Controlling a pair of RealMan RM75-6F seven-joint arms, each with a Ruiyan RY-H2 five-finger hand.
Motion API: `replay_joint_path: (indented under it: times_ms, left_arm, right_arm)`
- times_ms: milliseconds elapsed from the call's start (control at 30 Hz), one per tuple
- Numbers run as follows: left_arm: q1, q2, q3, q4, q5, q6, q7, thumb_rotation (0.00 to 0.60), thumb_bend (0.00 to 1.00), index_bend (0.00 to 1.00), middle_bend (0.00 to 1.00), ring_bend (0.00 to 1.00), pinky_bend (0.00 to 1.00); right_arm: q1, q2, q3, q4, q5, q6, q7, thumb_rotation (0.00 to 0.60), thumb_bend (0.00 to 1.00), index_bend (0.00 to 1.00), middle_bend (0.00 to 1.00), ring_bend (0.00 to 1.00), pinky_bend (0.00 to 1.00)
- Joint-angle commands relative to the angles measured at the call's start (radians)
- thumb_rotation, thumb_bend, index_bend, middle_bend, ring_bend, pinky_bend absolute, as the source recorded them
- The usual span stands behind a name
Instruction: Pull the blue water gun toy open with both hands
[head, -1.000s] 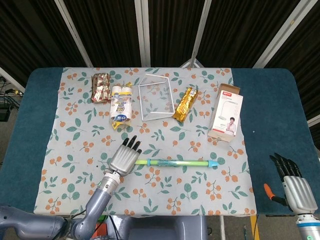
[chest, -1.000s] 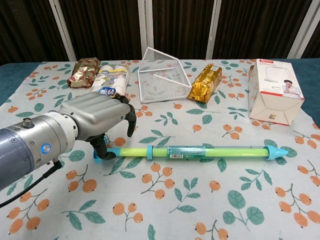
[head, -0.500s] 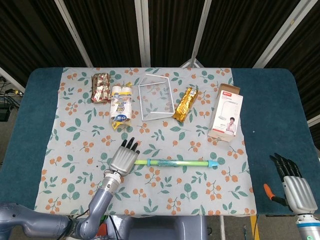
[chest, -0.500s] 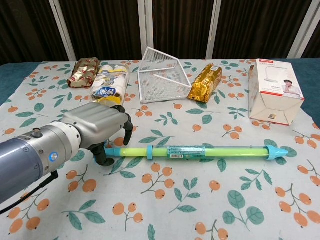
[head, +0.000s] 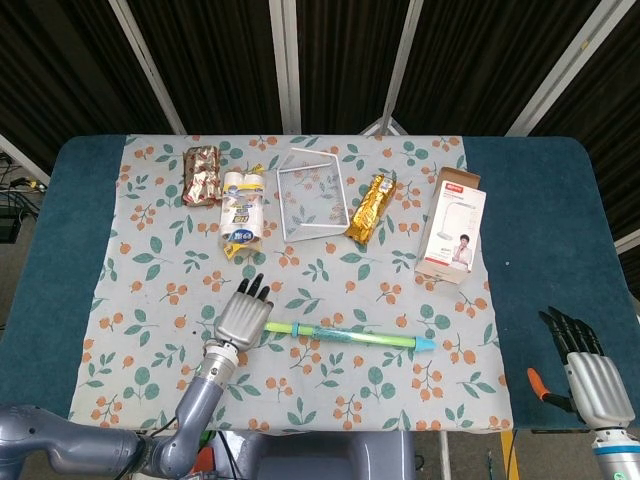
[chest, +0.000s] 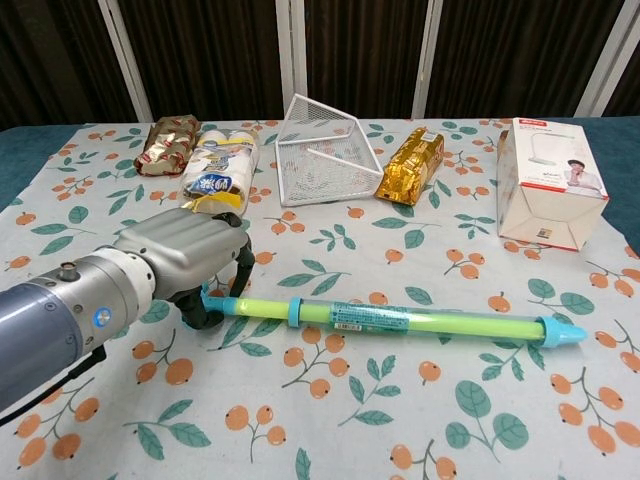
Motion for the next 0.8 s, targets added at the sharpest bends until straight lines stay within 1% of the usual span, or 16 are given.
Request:
replay_joint_path:
  times_ms: [33, 233, 333, 500, 700, 800]
  left_arm:
    - [0.002, 0.004, 0.000, -0.005, 0.007, 0.008, -0.012, 0.600, 0.48, 0.59, 0.21, 0.05, 0.15]
    - [0.013, 0.034, 0.014, -0.037, 0.034, 0.032, -0.029, 0.600, 0.49, 0.62, 0.22, 0.05, 0.15]
    - [0.030, 0.057, 0.023, -0.066, 0.053, 0.063, -0.044, 0.600, 0.49, 0.62, 0.22, 0.05, 0.15]
    - [0.065, 0.081, 0.016, -0.117, 0.035, 0.112, -0.072, 0.600, 0.50, 0.63, 0.22, 0.05, 0.15]
    - [0.083, 0.079, 0.003, -0.131, 0.025, 0.139, -0.097, 0.600, 0.50, 0.63, 0.23, 0.05, 0.15]
    - [0.084, 0.070, -0.001, -0.133, 0.018, 0.139, -0.103, 0.600, 0.50, 0.63, 0.23, 0.05, 0.15]
  right_arm:
    - [0.000, 0.000, 0.000, 0.000, 0.001, 0.000, -0.001, 0.600, 0.41, 0.00, 0.00, 0.00, 0.00]
    - [0.000, 0.001, -0.002, 0.000, 0.000, -0.002, -0.005, 0.600, 0.41, 0.00, 0.00, 0.00, 0.00]
    - [0.005, 0.000, -0.002, -0.003, -0.009, -0.006, 0.004, 0.600, 0.41, 0.00, 0.00, 0.00, 0.00]
    - [0.021, -0.002, -0.002, -0.025, -0.013, -0.031, -0.014, 0.600, 0.41, 0.00, 0.00, 0.00, 0.00]
    - [0.071, 0.018, 0.002, -0.162, 0.026, -0.126, -0.074, 0.600, 0.41, 0.00, 0.00, 0.00, 0.00]
    - [0.109, 0.020, 0.011, -0.233, 0.074, -0.193, -0.131, 0.600, 0.41, 0.00, 0.00, 0.00, 0.00]
